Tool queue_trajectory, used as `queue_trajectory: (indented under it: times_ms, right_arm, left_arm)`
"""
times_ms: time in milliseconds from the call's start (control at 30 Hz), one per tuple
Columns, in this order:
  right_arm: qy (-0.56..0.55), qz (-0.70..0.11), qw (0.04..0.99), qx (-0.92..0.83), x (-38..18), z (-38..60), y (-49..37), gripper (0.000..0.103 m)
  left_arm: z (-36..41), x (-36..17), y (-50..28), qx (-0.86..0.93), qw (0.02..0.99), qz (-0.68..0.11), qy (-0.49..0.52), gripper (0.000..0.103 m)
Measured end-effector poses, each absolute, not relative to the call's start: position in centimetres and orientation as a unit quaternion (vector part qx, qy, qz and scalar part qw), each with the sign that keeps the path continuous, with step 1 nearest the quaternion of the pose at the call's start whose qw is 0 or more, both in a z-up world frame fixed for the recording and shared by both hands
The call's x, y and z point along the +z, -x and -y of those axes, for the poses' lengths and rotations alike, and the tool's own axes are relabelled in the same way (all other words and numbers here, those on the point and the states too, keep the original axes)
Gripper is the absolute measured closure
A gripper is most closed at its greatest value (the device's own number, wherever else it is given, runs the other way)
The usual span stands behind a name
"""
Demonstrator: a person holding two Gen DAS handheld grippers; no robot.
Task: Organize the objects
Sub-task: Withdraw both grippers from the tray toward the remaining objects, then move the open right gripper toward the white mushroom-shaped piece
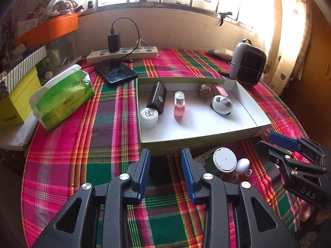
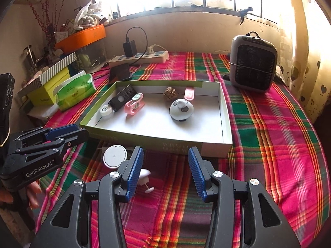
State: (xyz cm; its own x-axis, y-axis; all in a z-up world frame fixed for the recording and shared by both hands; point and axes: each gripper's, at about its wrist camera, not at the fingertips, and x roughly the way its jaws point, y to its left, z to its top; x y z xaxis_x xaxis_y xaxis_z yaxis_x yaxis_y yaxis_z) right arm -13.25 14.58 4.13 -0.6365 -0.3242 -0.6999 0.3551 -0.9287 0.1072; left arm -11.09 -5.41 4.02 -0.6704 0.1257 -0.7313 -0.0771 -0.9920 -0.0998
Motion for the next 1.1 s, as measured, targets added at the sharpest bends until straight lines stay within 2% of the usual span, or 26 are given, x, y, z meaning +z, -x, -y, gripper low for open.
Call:
queue_trajectory:
  times_ms: [1100]
  right_arm:
    - [-0.424, -0.039, 0.223, -0.877, 0.9, -12.5, 13.1, 0.056]
  left_arm:
    - [5.7, 1.4, 10.4, 0.897, 0.078, 0.055, 0.432, 0.073]
